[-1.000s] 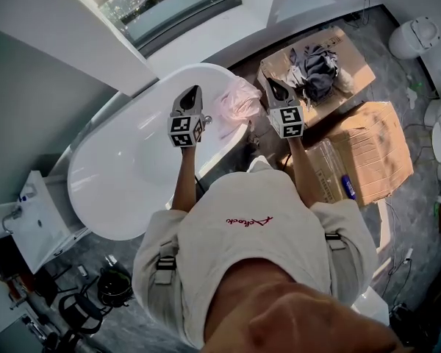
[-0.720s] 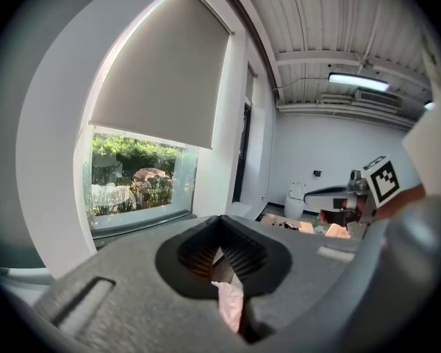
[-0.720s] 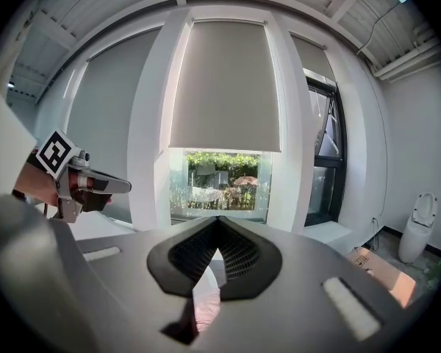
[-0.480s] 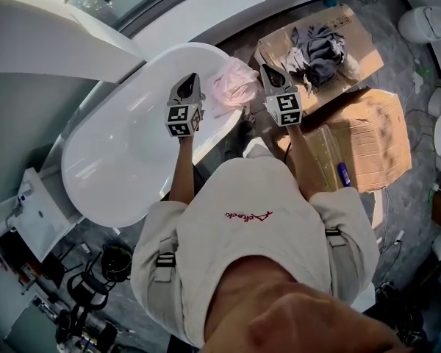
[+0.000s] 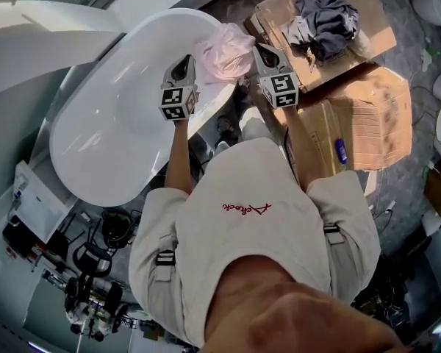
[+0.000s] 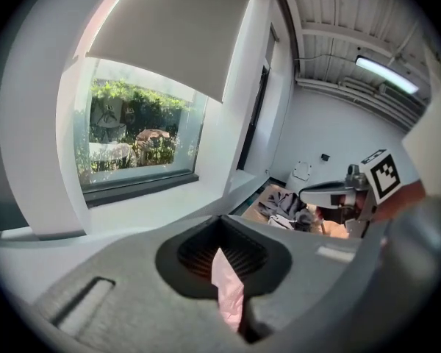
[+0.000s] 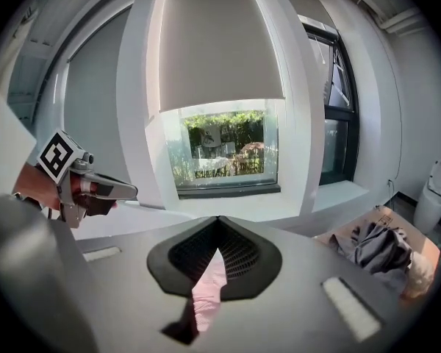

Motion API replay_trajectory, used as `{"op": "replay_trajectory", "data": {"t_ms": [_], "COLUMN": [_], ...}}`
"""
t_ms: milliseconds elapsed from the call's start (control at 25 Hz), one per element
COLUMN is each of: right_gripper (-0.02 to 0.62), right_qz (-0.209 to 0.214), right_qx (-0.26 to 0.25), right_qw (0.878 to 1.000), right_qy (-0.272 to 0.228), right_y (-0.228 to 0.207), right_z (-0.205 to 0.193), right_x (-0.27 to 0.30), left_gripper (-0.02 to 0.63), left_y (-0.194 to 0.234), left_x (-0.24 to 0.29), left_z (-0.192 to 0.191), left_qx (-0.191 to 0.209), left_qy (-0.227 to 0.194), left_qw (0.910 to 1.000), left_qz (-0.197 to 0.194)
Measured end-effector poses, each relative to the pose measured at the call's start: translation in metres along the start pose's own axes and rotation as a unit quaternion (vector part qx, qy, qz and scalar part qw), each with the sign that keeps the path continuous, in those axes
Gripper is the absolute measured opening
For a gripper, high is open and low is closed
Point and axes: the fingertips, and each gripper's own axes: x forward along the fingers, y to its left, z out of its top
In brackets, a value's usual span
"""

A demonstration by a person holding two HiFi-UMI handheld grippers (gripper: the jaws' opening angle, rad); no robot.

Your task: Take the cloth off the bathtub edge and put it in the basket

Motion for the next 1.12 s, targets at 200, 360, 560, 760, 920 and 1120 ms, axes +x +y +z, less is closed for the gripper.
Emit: {"op": "replay_trajectory", "data": {"t_ms": [200, 360, 560, 760, 920, 1120], "right_gripper": [0.005, 0.005, 0.005, 0.005, 0.005, 0.005], "right_qz": [0.012, 0.023, 0.045, 0.063, 0.072, 0.086], "right_qx": [0.022, 0.041, 0.043, 0.049, 0.050, 0.033], "right_qw": [0.999, 0.996, 0.993, 0.988, 0.987, 0.983], "right_qy": [0.041, 0.071, 0.104, 0.131, 0.138, 0.160], "right_y": [0.000, 0.004, 0.009, 0.011, 0.010, 0.009], "right_z": [-0.049, -0.083, -0.117, -0.147, -0.159, -0.174], "right_x": [0.016, 0.026, 0.040, 0.050, 0.061, 0.076], "left_gripper": [0.001, 0.002, 0.002, 0.002, 0.002, 0.002], "left_y": [0.003, 0.004, 0.001, 0.002, 0.005, 0.003], "left_x": [0.017, 0.028, 0.049, 0.070, 0.084, 0.100], "left_z": [-0.045, -0.080, -0.120, -0.148, -0.161, -0.175], "left_qx": [-0.015, -0.039, -0.061, -0.069, -0.067, -0.030], "left_qy": [0.034, 0.061, 0.102, 0.120, 0.131, 0.158], "left_qw": [0.9993, 0.9974, 0.9930, 0.9903, 0.9891, 0.9868], "left_qz": [-0.001, 0.003, -0.002, -0.006, -0.008, -0.023]}}
